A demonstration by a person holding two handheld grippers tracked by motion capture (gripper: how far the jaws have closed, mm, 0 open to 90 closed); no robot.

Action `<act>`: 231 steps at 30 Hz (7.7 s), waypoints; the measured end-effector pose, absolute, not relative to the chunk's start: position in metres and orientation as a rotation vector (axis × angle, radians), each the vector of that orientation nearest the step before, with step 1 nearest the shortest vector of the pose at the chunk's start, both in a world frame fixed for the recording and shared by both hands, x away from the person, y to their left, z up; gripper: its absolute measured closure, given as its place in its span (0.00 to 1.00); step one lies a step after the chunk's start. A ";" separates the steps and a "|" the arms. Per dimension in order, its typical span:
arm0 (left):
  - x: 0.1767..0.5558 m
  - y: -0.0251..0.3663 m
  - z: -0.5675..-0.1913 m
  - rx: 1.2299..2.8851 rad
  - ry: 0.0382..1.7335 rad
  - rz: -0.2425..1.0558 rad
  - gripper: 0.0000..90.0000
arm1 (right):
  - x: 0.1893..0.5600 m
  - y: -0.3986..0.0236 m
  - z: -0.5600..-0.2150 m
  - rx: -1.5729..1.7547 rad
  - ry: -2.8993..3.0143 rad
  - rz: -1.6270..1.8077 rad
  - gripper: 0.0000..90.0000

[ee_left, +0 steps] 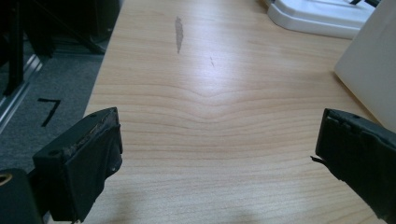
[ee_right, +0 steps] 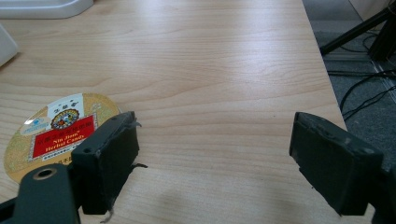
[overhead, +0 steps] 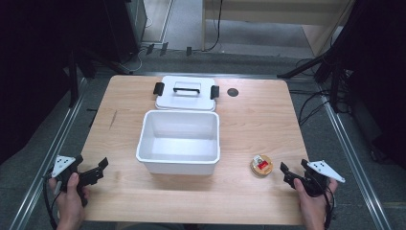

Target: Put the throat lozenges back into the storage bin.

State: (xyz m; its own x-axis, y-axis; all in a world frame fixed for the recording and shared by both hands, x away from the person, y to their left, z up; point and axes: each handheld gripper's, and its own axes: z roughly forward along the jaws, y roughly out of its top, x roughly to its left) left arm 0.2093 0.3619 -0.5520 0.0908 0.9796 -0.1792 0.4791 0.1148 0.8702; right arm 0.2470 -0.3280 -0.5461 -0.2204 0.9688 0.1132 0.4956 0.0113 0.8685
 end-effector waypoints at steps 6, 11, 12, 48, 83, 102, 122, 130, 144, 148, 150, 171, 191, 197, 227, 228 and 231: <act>0.210 0.361 -0.552 1.503 1.513 0.709 0.01 | 0.246 -0.328 -0.544 1.500 1.783 1.145 0.18; 0.210 0.362 -0.552 1.499 1.515 0.706 0.01 | 0.246 -0.328 -0.539 1.515 1.797 1.178 0.18; 0.210 0.362 -0.552 1.501 1.515 0.702 0.01 | 0.246 -0.327 -0.535 1.522 1.803 1.188 0.18; 0.210 0.360 -0.552 1.528 1.492 0.684 0.01 | 0.297 -0.262 -0.487 1.354 2.515 0.620 0.15; 0.211 0.361 -0.552 1.528 1.489 0.670 0.01 | 0.329 -0.210 -0.502 1.428 2.695 0.199 0.14; 0.211 0.361 -0.553 1.530 1.491 0.673 0.01 | 0.332 -0.209 -0.505 1.464 2.659 0.185 0.23; 0.211 0.360 -0.552 1.530 1.492 0.675 0.01 | 0.340 -0.201 -0.460 1.435 2.701 0.279 0.23; 0.211 0.360 -0.552 1.531 1.492 0.674 0.01 | 0.346 -0.188 -0.437 1.407 2.742 0.301 0.23; 0.211 0.360 -0.552 1.533 1.493 0.672 0.01 | 0.353 -0.163 -0.396 1.314 2.772 0.297 0.23; 0.211 0.360 -0.552 1.535 1.493 0.670 0.01 | 0.356 -0.156 -0.388 1.284 2.783 0.293 0.23; 0.211 0.360 -0.552 1.534 1.492 0.671 0.01 | 0.357 -0.153 -0.385 1.287 2.786 0.286 0.23; 0.211 0.361 -0.553 1.530 1.489 0.663 0.01 | 0.365 -0.114 -0.353 1.205 2.828 0.264 0.23; 0.211 0.362 -0.553 1.524 1.489 0.654 0.01 | 0.368 -0.061 -0.357 1.076 2.896 0.260 0.23; 0.211 0.362 -0.553 1.524 1.489 0.653 0.01 | 0.367 -0.048 -0.363 1.005 2.913 0.271 0.23; 0.211 0.362 -0.553 1.523 1.488 0.651 0.01 | 0.352 -0.030 -0.394 0.275 2.978 0.311 0.23; 0.211 0.362 -0.553 1.522 1.488 0.652 0.01 | 0.353 -0.030 -0.395 0.271 2.982 0.309 0.23; 0.211 0.362 -0.553 1.522 1.489 0.652 0.01 | 0.354 -0.031 -0.399 0.277 2.987 0.315 0.23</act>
